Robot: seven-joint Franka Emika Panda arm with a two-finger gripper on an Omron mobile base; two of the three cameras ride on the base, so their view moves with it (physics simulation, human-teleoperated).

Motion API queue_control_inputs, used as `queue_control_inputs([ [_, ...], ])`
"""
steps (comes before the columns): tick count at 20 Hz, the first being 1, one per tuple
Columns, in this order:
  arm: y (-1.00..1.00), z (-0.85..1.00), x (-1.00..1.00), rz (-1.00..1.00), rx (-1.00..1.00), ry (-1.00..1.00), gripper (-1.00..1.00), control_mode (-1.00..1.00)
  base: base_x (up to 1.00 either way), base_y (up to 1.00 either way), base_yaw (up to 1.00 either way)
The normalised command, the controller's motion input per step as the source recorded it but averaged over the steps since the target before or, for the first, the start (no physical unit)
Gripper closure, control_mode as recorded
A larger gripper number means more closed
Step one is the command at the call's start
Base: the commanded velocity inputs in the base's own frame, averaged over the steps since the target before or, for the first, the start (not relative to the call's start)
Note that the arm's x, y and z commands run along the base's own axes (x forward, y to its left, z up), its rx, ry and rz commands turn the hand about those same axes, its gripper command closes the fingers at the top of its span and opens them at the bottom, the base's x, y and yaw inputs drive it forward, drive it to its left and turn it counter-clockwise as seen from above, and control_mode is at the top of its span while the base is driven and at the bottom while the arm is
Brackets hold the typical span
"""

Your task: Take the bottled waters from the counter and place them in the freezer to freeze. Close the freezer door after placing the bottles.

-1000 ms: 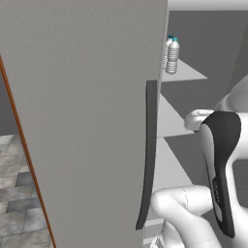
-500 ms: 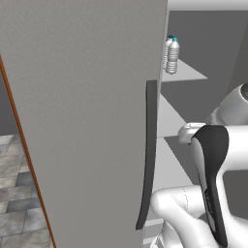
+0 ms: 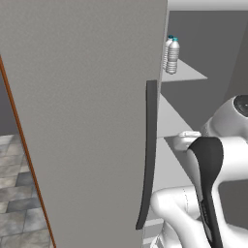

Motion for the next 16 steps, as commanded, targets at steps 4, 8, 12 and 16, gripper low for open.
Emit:
queue_control_inputs([
  [4,0.00,-0.18,0.00,0.05,0.07,0.02,-1.00,-1.00,0.00,0.00,0.00],
  [8,0.00,-0.01,0.00,0.10,0.00,0.04,-1.00,-1.00,0.00,0.00,0.00],
  [12,0.00,0.00,0.00,0.08,0.00,0.04,-1.00,-1.00,0.00,0.00,0.00],
  [16,0.01,0.00,0.00,0.03,-0.03,0.00,-1.00,-1.00,0.00,0.00,0.00],
])
